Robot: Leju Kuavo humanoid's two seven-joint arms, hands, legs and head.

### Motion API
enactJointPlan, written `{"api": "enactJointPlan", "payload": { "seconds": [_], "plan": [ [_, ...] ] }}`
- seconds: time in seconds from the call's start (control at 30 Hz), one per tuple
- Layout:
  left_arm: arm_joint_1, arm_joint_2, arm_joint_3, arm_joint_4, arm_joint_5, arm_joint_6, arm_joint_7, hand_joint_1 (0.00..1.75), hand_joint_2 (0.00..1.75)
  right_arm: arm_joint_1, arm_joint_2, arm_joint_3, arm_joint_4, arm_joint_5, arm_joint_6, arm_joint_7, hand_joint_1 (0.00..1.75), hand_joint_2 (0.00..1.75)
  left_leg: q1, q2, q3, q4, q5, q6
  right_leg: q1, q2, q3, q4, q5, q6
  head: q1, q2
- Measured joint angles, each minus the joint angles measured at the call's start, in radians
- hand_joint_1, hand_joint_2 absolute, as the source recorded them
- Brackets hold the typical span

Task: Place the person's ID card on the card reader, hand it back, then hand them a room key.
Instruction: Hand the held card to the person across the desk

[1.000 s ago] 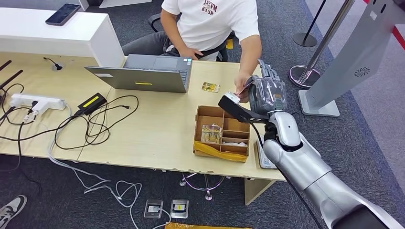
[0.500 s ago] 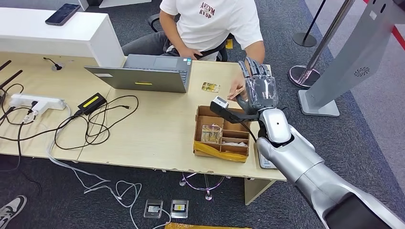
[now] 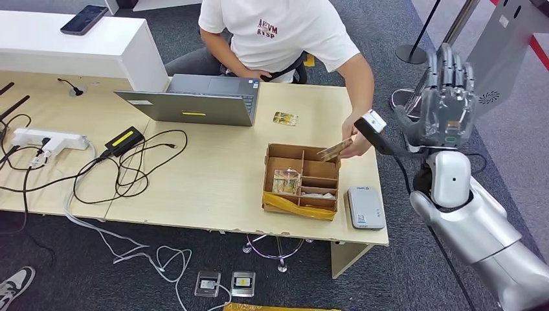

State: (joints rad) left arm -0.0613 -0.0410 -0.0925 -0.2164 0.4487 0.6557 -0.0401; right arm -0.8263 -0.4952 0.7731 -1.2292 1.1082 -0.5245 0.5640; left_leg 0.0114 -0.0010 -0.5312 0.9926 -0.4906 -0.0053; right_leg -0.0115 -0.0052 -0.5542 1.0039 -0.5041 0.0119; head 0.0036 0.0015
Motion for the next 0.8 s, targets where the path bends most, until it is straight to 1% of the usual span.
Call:
{"api": "enactJointPlan", "payload": {
  "seconds": [0.13,0.23,0.33,0.4,0.5,0.57,0.7,0.8],
  "plan": [
    [0.000,-0.001,-0.001,0.002,0.028,0.011,0.000,0.00,0.00,0.128,-0.123,-0.106,-0.073,-0.055,-0.080,0.063,0.00,1.75,0.000,-0.001,-0.001,0.000,-0.001,0.000,0.000,-0.001,0.001,0.000,0.000,0.000,0.000,0.000],
    [-0.001,0.000,0.000,0.004,0.044,0.014,-0.001,0.00,0.00,0.232,-0.193,-0.193,-0.084,-0.077,-0.109,0.094,0.00,1.75,0.000,0.000,-0.001,0.000,-0.002,0.001,0.000,0.000,0.000,0.000,0.000,0.000,0.000,0.000],
    [-0.005,0.000,0.001,0.012,0.050,0.015,-0.005,0.00,0.00,0.354,-0.240,-0.298,-0.083,-0.034,-0.112,0.101,0.00,1.75,0.000,-0.002,-0.002,0.000,-0.002,0.001,0.000,-0.003,0.000,0.000,0.000,0.000,0.000,0.000],
    [-0.007,0.000,0.003,0.017,0.049,0.015,-0.010,0.00,0.00,0.427,-0.250,-0.372,-0.076,-0.013,-0.113,0.063,0.00,1.75,0.001,-0.002,-0.003,0.000,-0.002,0.001,0.001,-0.003,0.000,0.000,0.000,0.000,0.000,0.000],
    [-0.011,-0.005,0.009,0.023,0.041,0.015,-0.014,0.00,0.00,0.530,-0.236,-0.477,-0.033,-0.034,-0.113,0.000,0.00,1.75,0.002,-0.004,-0.003,0.000,-0.002,0.001,0.002,-0.005,0.000,0.000,-0.001,0.000,0.000,0.000],
    [-0.013,-0.011,0.015,0.026,0.031,0.015,-0.014,0.00,0.00,0.590,-0.207,-0.549,0.017,-0.071,-0.113,-0.041,0.00,1.75,0.002,-0.006,-0.004,0.000,-0.002,0.001,0.002,-0.008,0.000,0.000,-0.001,0.000,0.000,0.000],
    [-0.014,-0.024,0.033,0.030,0.001,0.015,-0.015,0.00,0.00,0.669,-0.110,-0.708,0.141,-0.110,-0.113,-0.152,0.00,1.75,0.002,-0.007,-0.004,0.000,-0.002,0.001,0.002,-0.008,-0.001,0.000,-0.001,0.000,0.000,0.000],
    [-0.015,-0.034,0.047,0.030,-0.020,0.015,-0.017,0.00,0.00,0.703,-0.009,-0.881,0.268,-0.116,-0.113,-0.253,0.00,1.75,0.002,-0.007,-0.004,0.000,-0.002,0.001,0.002,-0.008,-0.001,0.000,-0.002,0.000,0.000,0.000]
  ]
}}
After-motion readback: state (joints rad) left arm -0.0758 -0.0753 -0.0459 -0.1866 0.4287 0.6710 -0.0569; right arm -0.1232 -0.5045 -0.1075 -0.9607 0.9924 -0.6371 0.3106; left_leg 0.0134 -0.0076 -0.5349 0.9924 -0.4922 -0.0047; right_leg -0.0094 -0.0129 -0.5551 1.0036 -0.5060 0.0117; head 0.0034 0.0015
